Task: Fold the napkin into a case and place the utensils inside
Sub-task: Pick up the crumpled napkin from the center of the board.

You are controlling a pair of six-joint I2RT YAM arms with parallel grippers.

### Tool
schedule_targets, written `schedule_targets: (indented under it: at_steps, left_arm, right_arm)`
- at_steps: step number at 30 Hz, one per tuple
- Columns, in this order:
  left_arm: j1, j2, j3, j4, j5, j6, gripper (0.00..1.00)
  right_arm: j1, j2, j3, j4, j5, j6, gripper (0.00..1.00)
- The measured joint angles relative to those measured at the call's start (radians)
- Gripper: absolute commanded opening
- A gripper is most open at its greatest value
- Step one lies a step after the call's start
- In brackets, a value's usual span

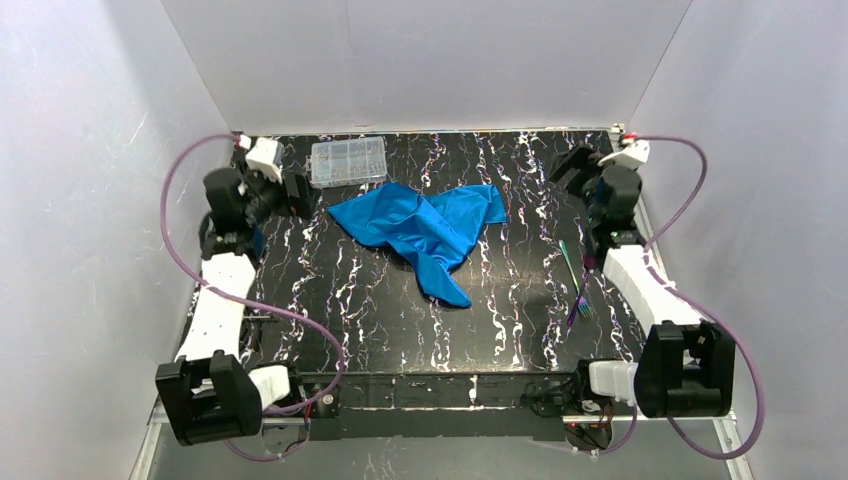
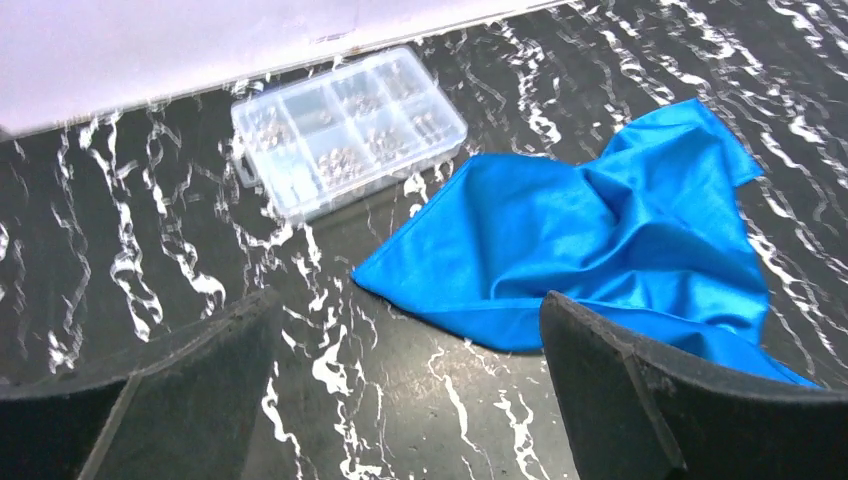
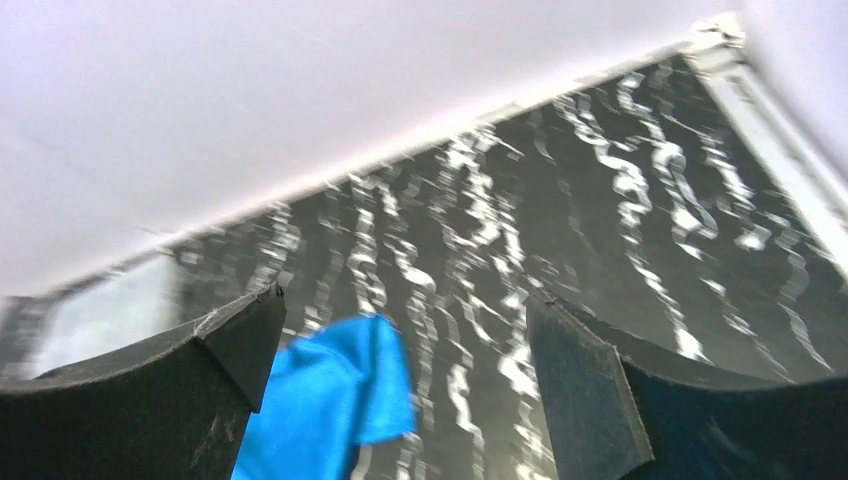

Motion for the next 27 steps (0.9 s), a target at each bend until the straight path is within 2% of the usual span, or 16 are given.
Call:
schedule_targets:
  at_steps: [2, 4, 6, 10, 13, 19, 27]
  left_arm:
    - [0.000, 0.016, 0.172, -0.188, 0.037, 0.045, 0.98]
    - [0.000, 0.059, 0.307, -0.348, 0.086, 0.095, 0.98]
    - [0.000, 0.121, 0.409, -0.489, 0.151, 0.153, 0.98]
    - [-0.005, 0.266, 0.509, -0.724, 0.255, 0.251, 0.98]
    - [-0.022, 0.368, 0.561, -0.858, 0.261, 0.333, 0.98]
    - [-0.111, 0.541, 0.675, -1.021, 0.167, 0.525, 0.98]
    - [-0.203, 0.750, 0.825, -1.121, 0.029, 0.753, 0.98]
  right_arm:
    - [-0.048, 0.028, 0.093, -0.039, -0.142, 0.094, 0.99]
    - [-0.038, 0.072, 0.185, -0.110, -0.202, 0.109, 0.99]
    - [0.076, 0.094, 0.249, -0.198, -0.189, 0.073, 0.99]
    - [0.436, 0.092, 0.287, -0.341, -0.177, -0.026, 0.99]
    - [0.590, 0.086, 0.266, -0.422, -0.169, -0.077, 0.99]
    - [0.732, 0.087, 0.123, -0.509, -0.143, -0.111, 0.99]
    - [0.741, 0.163, 0.065, -0.539, -0.171, -0.151, 0.99]
